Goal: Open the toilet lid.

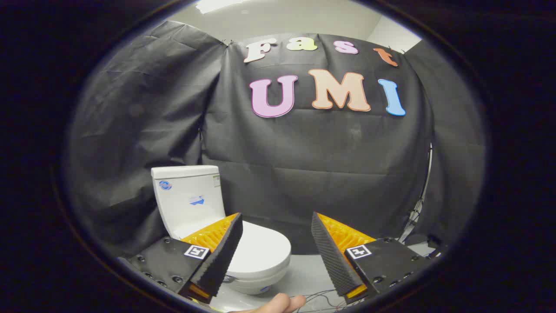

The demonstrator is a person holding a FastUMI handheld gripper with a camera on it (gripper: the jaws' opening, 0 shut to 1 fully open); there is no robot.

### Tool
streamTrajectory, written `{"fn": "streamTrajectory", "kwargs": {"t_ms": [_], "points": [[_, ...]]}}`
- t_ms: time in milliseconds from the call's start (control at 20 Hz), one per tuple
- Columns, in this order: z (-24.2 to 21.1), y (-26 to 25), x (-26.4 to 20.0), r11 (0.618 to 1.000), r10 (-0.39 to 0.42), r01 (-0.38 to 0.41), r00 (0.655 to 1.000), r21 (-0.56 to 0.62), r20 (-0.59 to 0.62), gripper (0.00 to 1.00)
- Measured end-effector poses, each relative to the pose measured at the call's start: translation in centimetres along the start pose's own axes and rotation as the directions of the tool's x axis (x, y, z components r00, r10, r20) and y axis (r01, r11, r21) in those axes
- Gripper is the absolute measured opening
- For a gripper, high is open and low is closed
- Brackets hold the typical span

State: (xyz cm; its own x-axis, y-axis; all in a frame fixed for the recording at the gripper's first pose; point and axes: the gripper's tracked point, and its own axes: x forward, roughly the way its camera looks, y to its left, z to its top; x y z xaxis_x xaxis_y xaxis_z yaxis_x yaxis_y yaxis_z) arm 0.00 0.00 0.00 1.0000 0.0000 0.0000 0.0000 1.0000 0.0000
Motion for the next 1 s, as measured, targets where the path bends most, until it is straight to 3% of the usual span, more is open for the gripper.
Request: {"fn": "streamTrajectory", "kwargs": {"t_ms": [150, 450, 1000], "points": [[0.1, 2.0, -0.8, 0.997, -0.020, 0.017, 0.999, 0.077, 0.042, 0.98], [0.7, 3.0, -2.6, 0.996, -0.045, 0.041, 0.998, 0.079, 0.048, 0.98], [-2.4, 3.8, -3.2, 0.994, -0.036, 0.038, 0.999, 0.105, -0.014, 0.98]]}}
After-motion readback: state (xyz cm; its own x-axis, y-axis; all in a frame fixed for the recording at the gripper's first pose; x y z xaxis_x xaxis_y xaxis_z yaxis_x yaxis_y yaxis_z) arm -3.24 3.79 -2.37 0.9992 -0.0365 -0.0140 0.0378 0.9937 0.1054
